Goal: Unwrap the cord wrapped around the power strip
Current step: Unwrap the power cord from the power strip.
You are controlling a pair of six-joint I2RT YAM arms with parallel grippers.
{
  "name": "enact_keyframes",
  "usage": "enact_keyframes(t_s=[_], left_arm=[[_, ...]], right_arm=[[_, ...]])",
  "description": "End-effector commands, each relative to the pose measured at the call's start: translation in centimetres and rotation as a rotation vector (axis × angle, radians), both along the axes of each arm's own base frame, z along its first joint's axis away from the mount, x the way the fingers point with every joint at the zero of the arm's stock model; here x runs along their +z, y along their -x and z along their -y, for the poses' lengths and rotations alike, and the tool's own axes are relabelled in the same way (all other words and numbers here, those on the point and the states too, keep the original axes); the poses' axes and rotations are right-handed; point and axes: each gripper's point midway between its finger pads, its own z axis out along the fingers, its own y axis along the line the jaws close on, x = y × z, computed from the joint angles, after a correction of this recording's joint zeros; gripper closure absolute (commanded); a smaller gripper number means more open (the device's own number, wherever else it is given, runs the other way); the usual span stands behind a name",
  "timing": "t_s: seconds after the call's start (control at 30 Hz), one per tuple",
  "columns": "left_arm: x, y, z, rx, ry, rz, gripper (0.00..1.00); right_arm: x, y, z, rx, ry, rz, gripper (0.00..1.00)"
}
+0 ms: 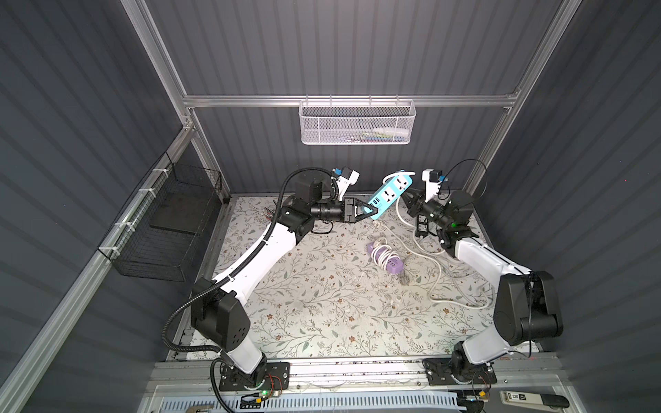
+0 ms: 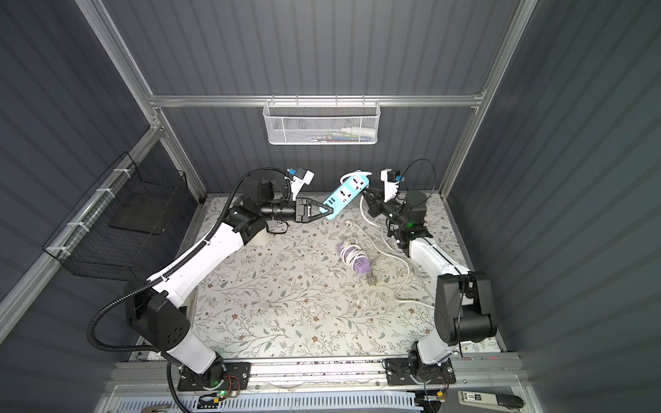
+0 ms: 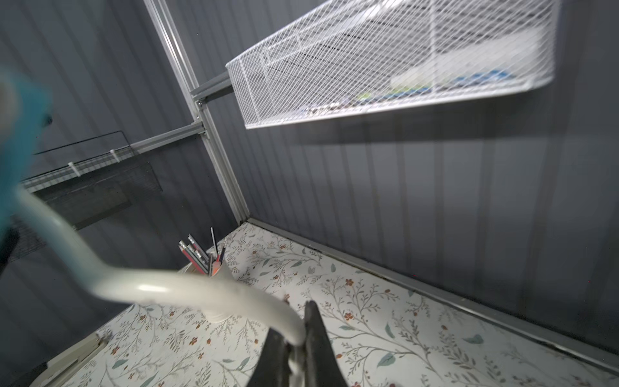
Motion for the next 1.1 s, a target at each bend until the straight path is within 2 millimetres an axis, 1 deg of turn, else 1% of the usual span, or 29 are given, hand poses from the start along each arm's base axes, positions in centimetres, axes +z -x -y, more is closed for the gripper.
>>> enact_keyframes(t_s=[0.0,0.1,0.17,0.23,0.27,0.33,0.43,0.5,0.57,0.63,0.77,0.83,0.93,1.0,1.07], left_arm=[[-1.1,1.1,0.0,-0.033,0.007,-0.012,1.0],[-3.4,0.7,0.2,-0.021,-0.019,-0.048,1.0],[-4.2,0.2,0.2,-0.004,-0.036,-0.042,1.0],[-5.3,-0.4,0.0,0.013,-0.066,-0.04,1.0],[-5.3,-0.8,-0.2,0.025,-0.072,-0.032,1.0],[-5.3,-1.8,-0.5,0.05,-0.081,-0.014,1.0],[-5.3,-3.4,-1.2,0.096,-0.116,0.016,1.0],[-4.8,-4.5,-1.5,0.123,-0.122,0.045,1.0],[-4.3,-5.4,-1.8,0.147,-0.141,0.08,1.0],[-3.7,-6.2,-1.9,0.164,-0.15,0.11,1.0],[-2.3,-6.9,-1.5,0.158,-0.142,0.154,1.0],[-1.5,-6.9,-1.4,0.149,-0.127,0.174,1.0],[-0.7,-6.7,-1.1,0.13,-0.105,0.187,1.0],[-0.5,-6.4,-1.0,0.113,-0.092,0.187,1.0],[-0.7,-6.1,-0.8,0.098,-0.076,0.18,1.0]], right_arm=[[4.9,0.0,1.1,-0.031,-0.015,0.055,1.0],[7.6,0.9,2.3,-0.046,-0.032,0.089,1.0],[8.4,1.7,3.7,-0.07,-0.046,0.094,1.0],[8.2,2.7,5.7,-0.12,-0.057,0.073,1.0],[7.8,3.1,6.7,-0.143,-0.066,0.061,1.0],[6.6,4.2,9.4,-0.209,-0.089,0.014,1.0],[3.5,5.8,13.0,-0.327,-0.105,-0.092,1.0],[1.4,7.0,14.7,-0.407,-0.104,-0.165,1.0],[-0.9,8.0,15.7,-0.471,-0.088,-0.249,1.0],[-3.2,8.7,16.3,-0.525,-0.076,-0.334,1.0],[-8.1,9.6,16.9,-0.577,-0.082,-0.5,1.0],[-10.6,9.8,17.0,-0.59,-0.096,-0.578,1.0],[-15.0,9.8,17.4,-0.615,-0.088,-0.7,1.0],[-17.3,9.8,17.5,-0.625,-0.086,-0.759,1.0],[-18.9,9.7,17.6,-0.635,-0.083,-0.798,1.0]])
